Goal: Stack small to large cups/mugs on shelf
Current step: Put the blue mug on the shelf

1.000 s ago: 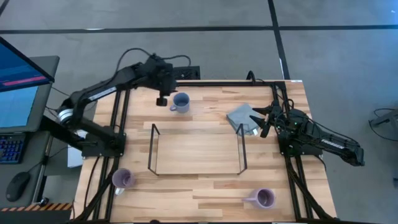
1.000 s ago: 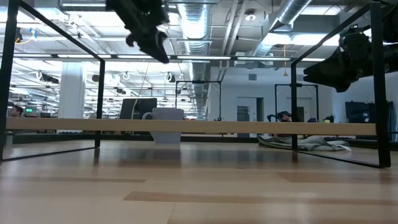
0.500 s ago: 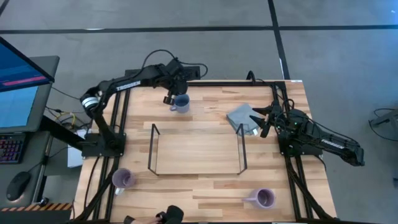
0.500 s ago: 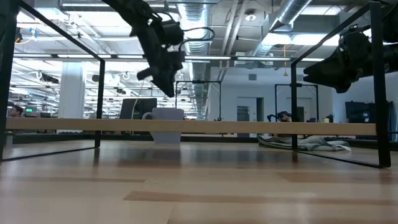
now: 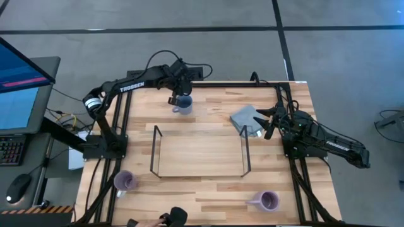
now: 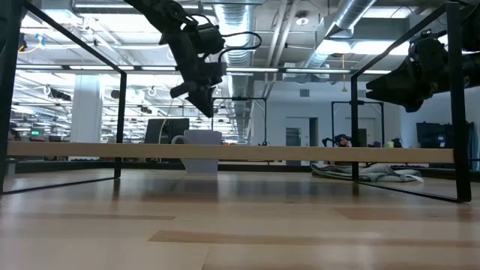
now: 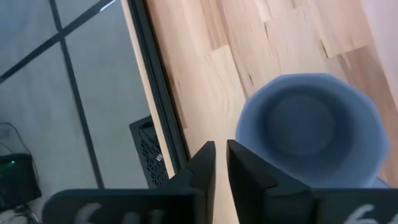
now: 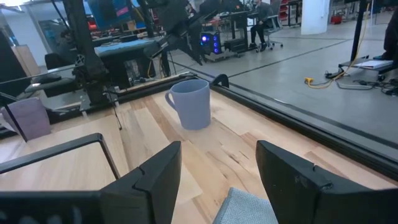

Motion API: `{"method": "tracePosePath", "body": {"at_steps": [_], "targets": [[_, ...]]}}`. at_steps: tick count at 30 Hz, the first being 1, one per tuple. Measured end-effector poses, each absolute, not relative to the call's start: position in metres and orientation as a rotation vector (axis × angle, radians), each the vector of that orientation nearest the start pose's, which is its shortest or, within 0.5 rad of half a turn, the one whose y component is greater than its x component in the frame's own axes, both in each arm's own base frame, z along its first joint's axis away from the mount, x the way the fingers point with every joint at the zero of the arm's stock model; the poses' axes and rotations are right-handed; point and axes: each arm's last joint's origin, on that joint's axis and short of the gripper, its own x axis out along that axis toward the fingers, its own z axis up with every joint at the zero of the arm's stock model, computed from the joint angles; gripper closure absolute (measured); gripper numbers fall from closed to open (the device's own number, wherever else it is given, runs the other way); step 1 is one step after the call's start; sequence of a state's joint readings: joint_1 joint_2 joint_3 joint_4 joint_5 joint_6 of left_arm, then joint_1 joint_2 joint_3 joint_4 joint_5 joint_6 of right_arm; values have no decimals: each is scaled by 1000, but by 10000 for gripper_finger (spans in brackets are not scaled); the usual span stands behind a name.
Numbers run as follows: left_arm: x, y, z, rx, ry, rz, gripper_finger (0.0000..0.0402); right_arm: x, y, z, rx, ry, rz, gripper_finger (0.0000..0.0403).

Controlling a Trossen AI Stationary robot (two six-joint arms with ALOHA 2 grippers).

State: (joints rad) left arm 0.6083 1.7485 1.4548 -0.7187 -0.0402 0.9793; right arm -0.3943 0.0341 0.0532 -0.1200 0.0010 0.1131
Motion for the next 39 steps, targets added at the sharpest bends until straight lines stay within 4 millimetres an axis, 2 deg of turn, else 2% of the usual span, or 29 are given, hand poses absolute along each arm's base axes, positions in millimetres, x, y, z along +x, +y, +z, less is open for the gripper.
{"method": "tracePosePath", "body": {"at_steps": [7,11,21,34,39], "targets": [[302,212,267,584,1169,42,307,89,-37,167,132,77,-400,172],[305,214,269,597,1137,70,288,89,-37,167,132,77,-400,172],[306,212,269,546,1086,22,285,89,-37,167,133,77,-400,172],[306,212,267,502,1085,42,285,89,-37,167,150,74,-401,172],[303,209,256,550,1117,-29,285,89,-37,167,151,73,-401,172]]}}
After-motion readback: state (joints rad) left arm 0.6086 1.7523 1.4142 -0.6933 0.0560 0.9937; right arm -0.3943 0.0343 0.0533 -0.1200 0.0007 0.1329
